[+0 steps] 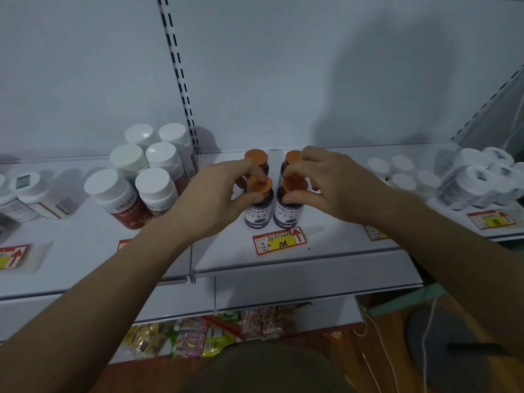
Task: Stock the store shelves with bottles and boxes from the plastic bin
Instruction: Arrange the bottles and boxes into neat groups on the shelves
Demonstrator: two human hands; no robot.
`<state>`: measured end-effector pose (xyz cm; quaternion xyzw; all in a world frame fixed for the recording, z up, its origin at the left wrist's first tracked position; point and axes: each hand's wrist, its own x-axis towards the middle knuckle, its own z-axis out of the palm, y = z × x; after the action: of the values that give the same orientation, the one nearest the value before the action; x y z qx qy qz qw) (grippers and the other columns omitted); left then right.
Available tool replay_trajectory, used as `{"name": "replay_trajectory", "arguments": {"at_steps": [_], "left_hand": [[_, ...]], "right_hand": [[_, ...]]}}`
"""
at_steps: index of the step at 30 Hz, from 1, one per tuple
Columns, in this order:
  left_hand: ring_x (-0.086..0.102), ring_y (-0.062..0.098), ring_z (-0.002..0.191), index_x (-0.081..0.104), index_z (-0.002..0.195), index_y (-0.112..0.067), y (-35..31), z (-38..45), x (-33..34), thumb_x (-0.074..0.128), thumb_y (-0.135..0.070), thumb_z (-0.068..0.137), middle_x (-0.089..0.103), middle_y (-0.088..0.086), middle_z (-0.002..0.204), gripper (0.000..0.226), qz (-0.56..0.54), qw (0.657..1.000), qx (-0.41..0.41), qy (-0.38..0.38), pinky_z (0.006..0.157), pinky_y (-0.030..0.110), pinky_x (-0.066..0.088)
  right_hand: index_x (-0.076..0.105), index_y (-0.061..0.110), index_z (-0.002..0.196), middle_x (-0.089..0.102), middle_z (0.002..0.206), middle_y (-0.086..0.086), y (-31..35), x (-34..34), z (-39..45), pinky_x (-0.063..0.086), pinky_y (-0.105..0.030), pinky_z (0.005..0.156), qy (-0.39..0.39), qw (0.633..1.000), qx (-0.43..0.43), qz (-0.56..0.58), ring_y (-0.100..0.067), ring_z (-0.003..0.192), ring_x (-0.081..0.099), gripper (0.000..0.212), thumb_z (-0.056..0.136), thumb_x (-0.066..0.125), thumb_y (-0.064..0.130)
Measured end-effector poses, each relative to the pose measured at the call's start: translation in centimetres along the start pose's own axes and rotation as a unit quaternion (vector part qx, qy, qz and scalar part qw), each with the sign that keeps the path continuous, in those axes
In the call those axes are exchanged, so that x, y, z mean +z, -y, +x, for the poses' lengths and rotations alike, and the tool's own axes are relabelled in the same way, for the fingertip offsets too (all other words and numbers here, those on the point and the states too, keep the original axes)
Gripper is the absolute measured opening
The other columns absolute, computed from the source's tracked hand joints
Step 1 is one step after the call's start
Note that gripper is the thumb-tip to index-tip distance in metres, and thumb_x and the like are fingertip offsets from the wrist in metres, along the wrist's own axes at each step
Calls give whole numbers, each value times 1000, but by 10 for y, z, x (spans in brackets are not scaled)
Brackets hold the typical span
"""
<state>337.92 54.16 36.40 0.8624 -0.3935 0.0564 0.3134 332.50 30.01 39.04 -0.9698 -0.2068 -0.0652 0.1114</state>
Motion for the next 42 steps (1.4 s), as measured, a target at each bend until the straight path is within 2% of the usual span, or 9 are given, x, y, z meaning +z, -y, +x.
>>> {"name": "replay_trajectory", "arguments": {"at_steps": [2, 4, 7, 17, 25, 34, 37, 40, 42], "left_hand": [[65, 12, 91, 66, 114, -24, 0, -1, 1, 72, -31, 89, 71, -6, 105, 27, -2, 1000, -4, 2, 78, 30, 55], [65, 11, 92, 64, 116, -26, 1, -1, 1, 74, -30, 88, 71, -5, 107, 30, 1, 1000, -10, 4, 78, 28, 54], [64, 11, 92, 64, 116, -26, 1, -2, 2, 75, -29, 87, 71, -5, 107, 31, 1, 1000, -14, -1, 77, 30, 56], [64, 13, 92, 64, 117, -25, -1, -7, 5, 75, -28, 88, 71, -4, 108, 31, 2, 1000, -14, -10, 76, 35, 58], [63, 9, 92, 66, 118, -23, -1, -6, 8, 75, -27, 87, 72, -3, 114, 33, -7, 1000, -23, -9, 78, 18, 52], [61, 6, 91, 65, 119, -23, -1, -7, 6, 74, -27, 88, 71, -5, 113, 33, -5, 1000, -5, -11, 82, 29, 59], [61, 7, 92, 65, 119, -24, 0, -7, -2, 69, -33, 92, 66, -5, 114, 29, 10, 1000, 28, 4, 79, 30, 57], [63, 5, 92, 65, 119, -24, 0, -1, -16, 61, -33, 97, 61, -7, 114, 24, 4, 999, 32, -7, 79, 28, 56], [62, 5, 92, 65, 120, -23, -1, 10, -27, 60, -24, 98, 61, -6, 115, 23, 22, 999, 31, -19, 82, 29, 55]], "right_hand": [[63, 21, 125, 53, 112, 7, 1, -1, -1, 38, -23, 74, 3, 1000, -5, 5, 2, 74, 45, 44, 93, 61, 51], [60, 20, 133, 57, 119, 3, 1, -4, -2, 45, -26, 81, 25, 999, -21, 18, -7, 90, 54, 46, 94, 64, 43], [61, 18, 133, 61, 119, -1, 1, -5, -2, 50, -33, 89, 46, 998, -32, 19, -18, 103, 58, 41, 94, 67, 27], [63, 16, 130, 62, 116, -3, 2, -3, -2, 47, -29, 84, 36, 999, -26, 32, -16, 98, 57, 35, 95, 63, 22], [62, 18, 133, 61, 119, 0, -1, 0, -2, 42, -22, 84, 29, 998, -29, 40, -10, 98, 55, 37, 96, 64, 22], [61, 19, 132, 60, 116, 0, -1, 3, -3, 52, -35, 82, 23, 998, -38, 46, -14, 95, 58, 37, 96, 63, 26], [61, 21, 130, 60, 116, 6, -4, -8, -3, 49, -21, 78, -2, 998, -28, 48, -6, 89, 56, 36, 98, 58, 36], [65, 21, 125, 58, 111, 10, -18, -25, 3, 51, -22, 77, -75, 996, -3, 43, -6, 82, 57, 28, 98, 57, 23], [62, 28, 128, 58, 118, 8, -31, -35, 16, 50, -27, 82, -47, 999, 17, 20, -10, 88, 59, 32, 98, 60, 17]]}}
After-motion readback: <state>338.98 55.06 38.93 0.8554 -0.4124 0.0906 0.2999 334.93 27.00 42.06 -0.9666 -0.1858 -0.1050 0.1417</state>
